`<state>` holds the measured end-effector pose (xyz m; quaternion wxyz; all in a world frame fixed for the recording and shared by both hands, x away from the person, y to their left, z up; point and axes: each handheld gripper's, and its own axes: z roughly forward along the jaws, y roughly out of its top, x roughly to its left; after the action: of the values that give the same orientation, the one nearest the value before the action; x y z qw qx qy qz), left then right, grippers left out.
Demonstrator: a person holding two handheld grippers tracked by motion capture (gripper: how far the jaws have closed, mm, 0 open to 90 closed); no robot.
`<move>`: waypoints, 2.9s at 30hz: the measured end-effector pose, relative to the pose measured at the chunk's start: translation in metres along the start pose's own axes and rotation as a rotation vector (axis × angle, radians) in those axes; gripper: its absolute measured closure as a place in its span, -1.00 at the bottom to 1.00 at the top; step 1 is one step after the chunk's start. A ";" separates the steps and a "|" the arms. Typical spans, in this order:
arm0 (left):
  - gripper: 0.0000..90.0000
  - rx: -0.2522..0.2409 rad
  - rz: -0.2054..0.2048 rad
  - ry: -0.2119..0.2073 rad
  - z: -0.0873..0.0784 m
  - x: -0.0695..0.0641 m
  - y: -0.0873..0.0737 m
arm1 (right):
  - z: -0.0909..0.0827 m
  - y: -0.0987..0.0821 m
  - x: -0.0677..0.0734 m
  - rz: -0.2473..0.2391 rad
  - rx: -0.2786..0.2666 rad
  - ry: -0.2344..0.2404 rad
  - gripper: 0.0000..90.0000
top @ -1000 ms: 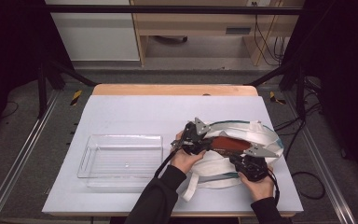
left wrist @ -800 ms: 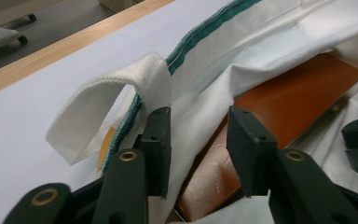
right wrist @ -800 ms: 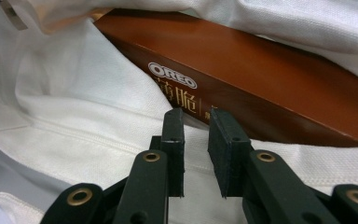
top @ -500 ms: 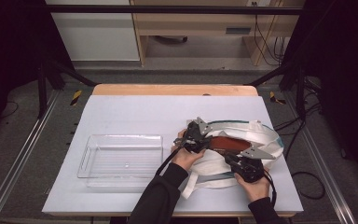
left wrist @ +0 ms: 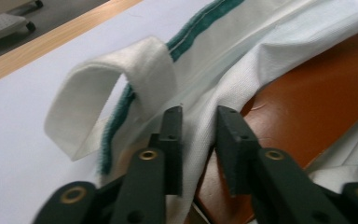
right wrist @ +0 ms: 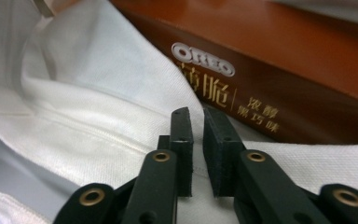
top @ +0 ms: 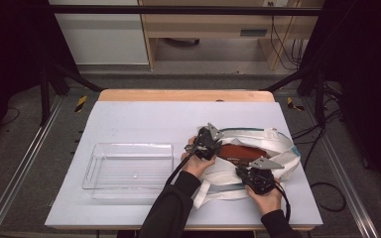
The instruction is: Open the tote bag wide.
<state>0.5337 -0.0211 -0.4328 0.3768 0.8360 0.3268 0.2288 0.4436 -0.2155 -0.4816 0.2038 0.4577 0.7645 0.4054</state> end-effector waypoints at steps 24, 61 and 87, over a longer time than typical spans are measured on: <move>0.93 0.030 -0.156 0.050 0.015 0.020 0.007 | -0.015 -0.015 0.016 -0.043 0.086 0.103 1.00; 0.31 -0.163 -0.151 -0.203 -0.046 -0.016 -0.039 | -0.052 0.057 -0.026 0.019 -0.158 -0.106 1.00; 0.48 -0.073 -0.074 -0.168 -0.024 -0.035 -0.079 | 0.004 0.033 -0.093 0.121 0.040 -0.353 1.00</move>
<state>0.4648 0.0048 -0.4847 0.4411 0.8254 0.3162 0.1555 0.5101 -0.2861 -0.4627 0.3012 0.5708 0.6959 0.3149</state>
